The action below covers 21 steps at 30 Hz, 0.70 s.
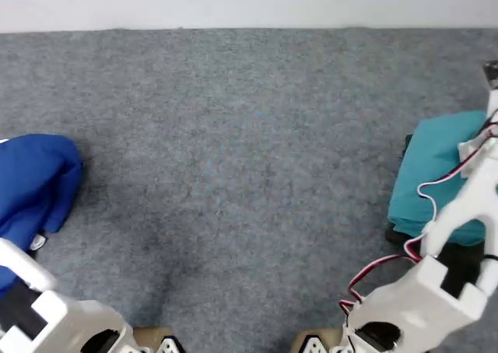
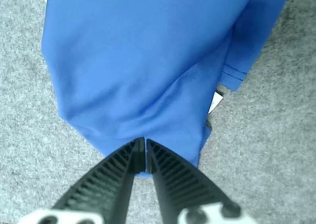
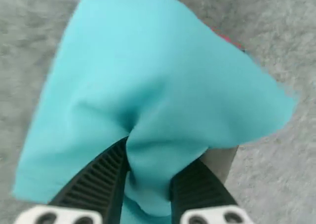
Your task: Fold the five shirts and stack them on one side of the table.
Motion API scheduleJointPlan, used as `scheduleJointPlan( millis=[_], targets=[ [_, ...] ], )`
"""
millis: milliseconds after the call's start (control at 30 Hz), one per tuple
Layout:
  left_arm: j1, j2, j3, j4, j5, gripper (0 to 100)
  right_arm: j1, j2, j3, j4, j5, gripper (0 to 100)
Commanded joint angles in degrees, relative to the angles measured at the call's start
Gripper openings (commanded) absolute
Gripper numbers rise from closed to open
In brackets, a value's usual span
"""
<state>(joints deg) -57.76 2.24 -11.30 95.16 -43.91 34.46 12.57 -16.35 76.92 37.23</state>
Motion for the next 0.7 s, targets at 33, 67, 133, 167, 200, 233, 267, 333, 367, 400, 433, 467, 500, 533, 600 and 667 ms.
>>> scheduleJointPlan(
  millis=[33,67,133,167,200,233,267,333,367,400,433,467,500,533,600,667],
  targets=[
    [0.00,-2.64,-2.42,-0.09,-0.26,2,0.92,-0.92,-2.81,-2.51,-0.70,28.4],
    [0.00,-2.64,-2.42,-0.09,-0.26,2,0.66,-1.71,-3.78,-1.63,-1.85,31.2],
    [0.00,-2.64,-2.42,-0.09,-0.26,2,0.04,-3.21,-5.36,0.66,-3.34,31.7],
    [0.00,-2.64,-2.42,-0.09,-0.26,2,-0.66,-3.91,-5.80,1.80,-3.52,31.7],
    [0.00,-2.64,-2.42,-0.09,-0.26,2,-1.19,-4.53,-6.07,3.21,-3.69,31.7],
    [0.00,-2.64,-2.42,-0.09,-0.26,2,-1.54,-5.23,-6.07,4.62,-3.78,31.7],
    [0.00,-2.64,-2.42,-0.09,-0.26,2,-2.07,-5.58,-6.07,5.93,-3.78,31.7],
    [0.00,-2.64,-2.42,-0.09,-0.26,2,-2.59,-5.76,-6.07,8.84,-3.87,29.6],
    [0.00,-2.64,-2.42,-0.09,-0.26,2,-2.77,-5.58,-5.89,10.07,-3.87,26.6],
    [0.00,-2.64,-2.42,-0.09,-0.26,2,-3.38,-5.05,-5.89,11.12,-3.87,22.2],
    [0.00,-2.64,-2.42,-0.09,-0.26,2,-3.82,-4.26,-5.89,11.91,-3.69,16.8],
    [0.00,-2.64,-2.42,-0.09,-0.26,2,-4.26,-3.30,-5.89,12.70,-3.60,10.8],
    [0.00,-2.64,-2.42,-0.09,-0.26,2,-4.70,-2.07,-5.89,13.49,-3.78,4.3],
    [0.00,-2.64,-2.42,-0.09,-0.26,2,-5.23,-0.75,-5.89,14.02,-3.87,0.0],
    [0.00,-2.64,-2.42,-0.09,-0.26,2,-5.85,2.68,-5.89,15.96,-3.96,4.3],
    [0.00,-2.64,-2.42,-0.09,-0.26,2,-6.20,7.08,-5.80,17.27,-3.96,3.4]
  ],
)
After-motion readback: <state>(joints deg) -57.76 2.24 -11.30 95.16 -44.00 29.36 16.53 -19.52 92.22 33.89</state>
